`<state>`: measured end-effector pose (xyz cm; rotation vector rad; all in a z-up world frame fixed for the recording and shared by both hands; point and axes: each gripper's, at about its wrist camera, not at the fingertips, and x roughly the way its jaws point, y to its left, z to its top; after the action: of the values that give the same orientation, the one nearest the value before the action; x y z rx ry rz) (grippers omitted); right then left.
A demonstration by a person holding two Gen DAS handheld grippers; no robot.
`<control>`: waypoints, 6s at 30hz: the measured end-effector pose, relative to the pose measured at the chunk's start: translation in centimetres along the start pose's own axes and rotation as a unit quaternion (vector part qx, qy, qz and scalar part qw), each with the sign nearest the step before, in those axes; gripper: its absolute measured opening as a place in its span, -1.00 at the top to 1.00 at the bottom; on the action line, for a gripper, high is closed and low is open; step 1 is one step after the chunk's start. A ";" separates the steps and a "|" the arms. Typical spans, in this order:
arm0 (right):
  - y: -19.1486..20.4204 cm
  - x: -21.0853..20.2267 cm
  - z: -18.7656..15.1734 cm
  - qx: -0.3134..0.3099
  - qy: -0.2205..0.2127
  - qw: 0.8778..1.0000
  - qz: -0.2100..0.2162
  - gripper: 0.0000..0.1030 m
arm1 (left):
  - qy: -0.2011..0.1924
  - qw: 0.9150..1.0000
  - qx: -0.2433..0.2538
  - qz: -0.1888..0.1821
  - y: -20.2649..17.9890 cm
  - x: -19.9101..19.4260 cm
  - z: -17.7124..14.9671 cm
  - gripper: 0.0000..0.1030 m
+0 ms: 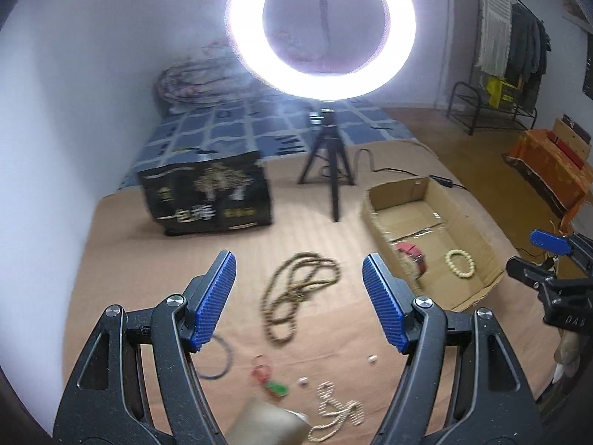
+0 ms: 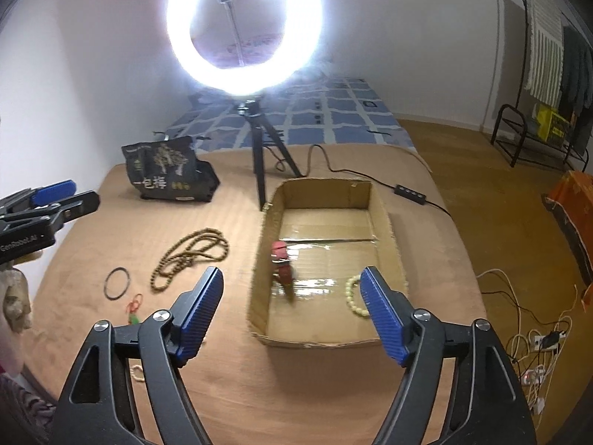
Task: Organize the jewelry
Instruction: 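Move the left tool to the blue bangle while the right tool approaches the wooden prayer beads, then grip the wooden prayer beads with the right tool while the left tool grips the blue bangle, then lift and carry the bangle with the left tool while the right carries the beads to the box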
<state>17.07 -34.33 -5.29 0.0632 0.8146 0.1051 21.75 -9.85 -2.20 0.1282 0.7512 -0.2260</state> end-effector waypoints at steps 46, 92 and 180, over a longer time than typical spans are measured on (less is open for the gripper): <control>12.6 21.1 -1.1 0.066 0.223 0.972 0.022 -0.56 | 0.195 0.977 -0.056 -0.061 13.7 11.9 -16.1 -0.42; 19.9 26.2 -1.3 -0.073 0.248 0.965 0.034 0.69 | 0.161 0.986 -0.043 -0.018 13.8 15.2 -15.2 -0.36; -2.3 3.3 3.9 0.024 0.032 0.997 0.070 0.74 | 0.014 0.996 0.015 -0.089 -4.1 3.9 -4.3 -0.44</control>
<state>22.34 -36.32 -5.25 0.1632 0.8758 0.2203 20.59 -13.62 -8.14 0.0934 0.7883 -0.4064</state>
